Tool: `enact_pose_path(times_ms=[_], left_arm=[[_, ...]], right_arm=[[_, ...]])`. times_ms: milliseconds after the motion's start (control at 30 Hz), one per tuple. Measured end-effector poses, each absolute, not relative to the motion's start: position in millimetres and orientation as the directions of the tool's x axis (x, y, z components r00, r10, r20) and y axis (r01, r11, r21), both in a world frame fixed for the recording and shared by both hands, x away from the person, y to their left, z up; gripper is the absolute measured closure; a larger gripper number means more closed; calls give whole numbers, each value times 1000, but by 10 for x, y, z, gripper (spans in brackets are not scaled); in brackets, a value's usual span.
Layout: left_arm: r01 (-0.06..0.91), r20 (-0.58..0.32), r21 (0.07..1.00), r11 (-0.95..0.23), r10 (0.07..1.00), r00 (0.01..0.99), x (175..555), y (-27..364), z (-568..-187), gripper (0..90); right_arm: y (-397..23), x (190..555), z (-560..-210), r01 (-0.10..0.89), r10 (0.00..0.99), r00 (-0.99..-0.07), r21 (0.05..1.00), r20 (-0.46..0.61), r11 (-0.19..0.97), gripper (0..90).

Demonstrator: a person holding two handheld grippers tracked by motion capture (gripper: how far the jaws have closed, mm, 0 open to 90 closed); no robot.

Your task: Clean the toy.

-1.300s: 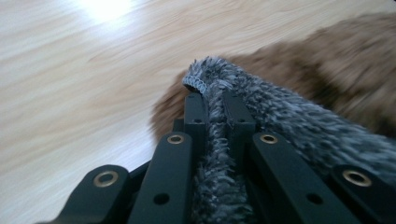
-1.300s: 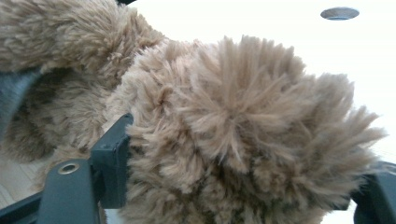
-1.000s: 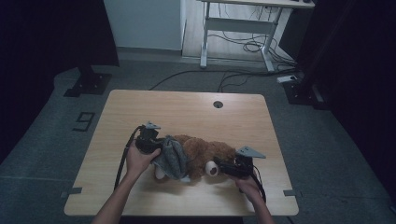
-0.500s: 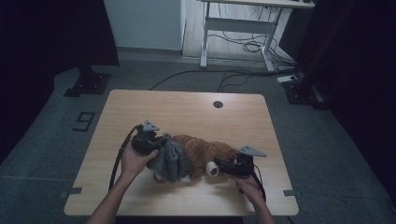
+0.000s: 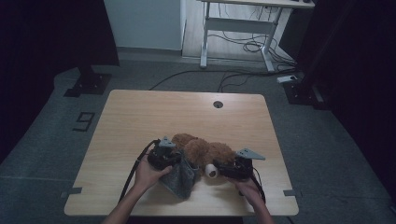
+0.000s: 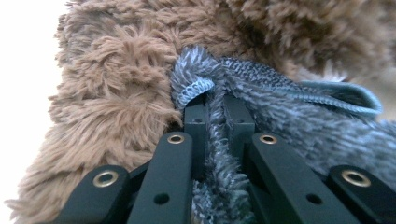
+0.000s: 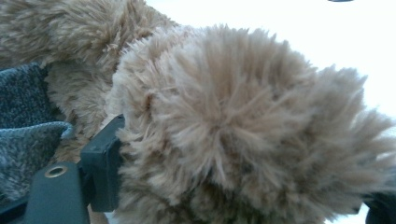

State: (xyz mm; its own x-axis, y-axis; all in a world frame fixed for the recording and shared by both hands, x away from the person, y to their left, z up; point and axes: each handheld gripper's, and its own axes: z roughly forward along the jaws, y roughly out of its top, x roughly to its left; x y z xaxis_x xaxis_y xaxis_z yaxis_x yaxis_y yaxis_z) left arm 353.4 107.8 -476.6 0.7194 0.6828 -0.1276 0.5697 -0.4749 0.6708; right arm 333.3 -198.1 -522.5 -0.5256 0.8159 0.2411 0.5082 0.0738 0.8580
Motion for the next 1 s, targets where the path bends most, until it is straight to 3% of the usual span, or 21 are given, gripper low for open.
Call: enact_pose_path(times_ms=[200, 367, 600, 833, 1000], left_arm=[[553, -43, 670, -495, 718, 694, 3693, 931, -4833, 827], [545, 0, 687, -480, 750, 661, 3978, 786, -4867, 828], [564, -55, 687, -458, 742, 669, 4118, 861, -4608, 822], [525, -86, 779, -342, 772, 630, 4341, 916, -4076, 816], [580, -124, 703, -411, 733, 669, 4462, 623, -4312, 810]], right_arm=[[-1897, 3408, -5219, 460, 844, -512, 881, 161, 111, 202], [-1934, 3637, -5228, 456, 862, -479, 886, 166, 82, 208], [-2052, 3838, -5246, 463, 839, -500, 885, 213, 51, 216], [-2031, 3628, -5256, 369, 821, -562, 919, 100, 141, 227], [-2041, 3540, -5258, 343, 809, -584, 923, 62, 176, 226]])
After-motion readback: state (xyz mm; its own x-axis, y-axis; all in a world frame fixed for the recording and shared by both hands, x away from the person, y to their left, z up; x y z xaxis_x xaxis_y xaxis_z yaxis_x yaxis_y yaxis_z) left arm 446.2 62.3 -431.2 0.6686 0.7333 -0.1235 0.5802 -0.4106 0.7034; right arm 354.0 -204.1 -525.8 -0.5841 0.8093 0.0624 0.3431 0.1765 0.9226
